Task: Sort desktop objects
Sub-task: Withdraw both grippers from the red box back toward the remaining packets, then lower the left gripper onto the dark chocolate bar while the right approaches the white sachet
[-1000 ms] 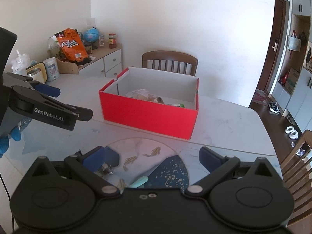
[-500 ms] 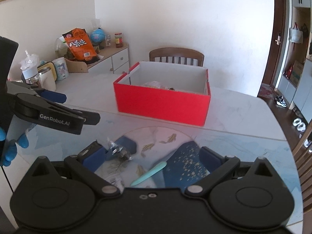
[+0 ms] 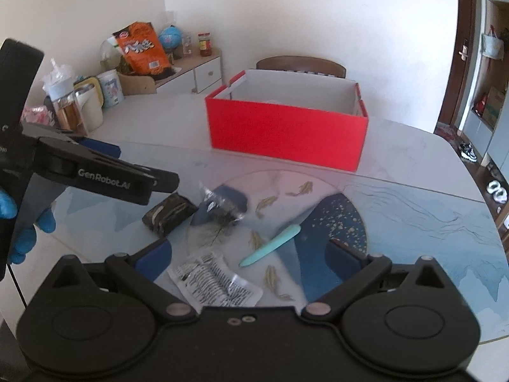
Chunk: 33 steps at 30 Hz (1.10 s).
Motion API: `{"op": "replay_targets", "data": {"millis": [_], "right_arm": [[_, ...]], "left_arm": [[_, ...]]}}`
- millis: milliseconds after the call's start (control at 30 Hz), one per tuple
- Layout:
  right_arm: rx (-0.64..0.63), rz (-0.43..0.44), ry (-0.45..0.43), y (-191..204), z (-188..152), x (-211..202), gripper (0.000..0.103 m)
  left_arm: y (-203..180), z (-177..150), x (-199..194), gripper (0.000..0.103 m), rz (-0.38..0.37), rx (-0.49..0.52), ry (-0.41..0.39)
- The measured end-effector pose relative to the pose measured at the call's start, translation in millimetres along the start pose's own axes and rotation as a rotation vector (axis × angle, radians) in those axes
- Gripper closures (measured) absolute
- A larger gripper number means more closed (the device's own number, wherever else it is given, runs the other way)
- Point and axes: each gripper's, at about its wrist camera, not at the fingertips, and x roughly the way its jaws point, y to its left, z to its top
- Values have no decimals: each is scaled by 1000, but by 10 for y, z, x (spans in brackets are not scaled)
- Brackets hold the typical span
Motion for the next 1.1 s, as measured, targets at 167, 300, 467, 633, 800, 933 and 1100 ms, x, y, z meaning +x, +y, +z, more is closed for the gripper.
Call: {"op": "replay_targets", "data": {"millis": [167,300,467,633,800,933,1100], "right_arm": [[-20,8,22,98,-76,103,0],[-31,12,39,157,-150,189,0],[-55,10,59,232,-247,309,0],[-66,6,68,263,-323,435,1],[-91,1,79,302,-396,561,1],[-111,-10,87,315,-440,669,4],[-122,-10,101,271,-493,790,7]], "left_arm": [[44,-146,96,0,-13,7,13],[85,-234,171,0,-16,12,8],[107,-343,292,0,-27,23,6],[101,-434,421,0,-33,42,-1],[117,-489,522,0,-39,37,-16],[126,-546,608,0,-37,42,-13],[137,-612,689,0,-46,43,-15]]}}
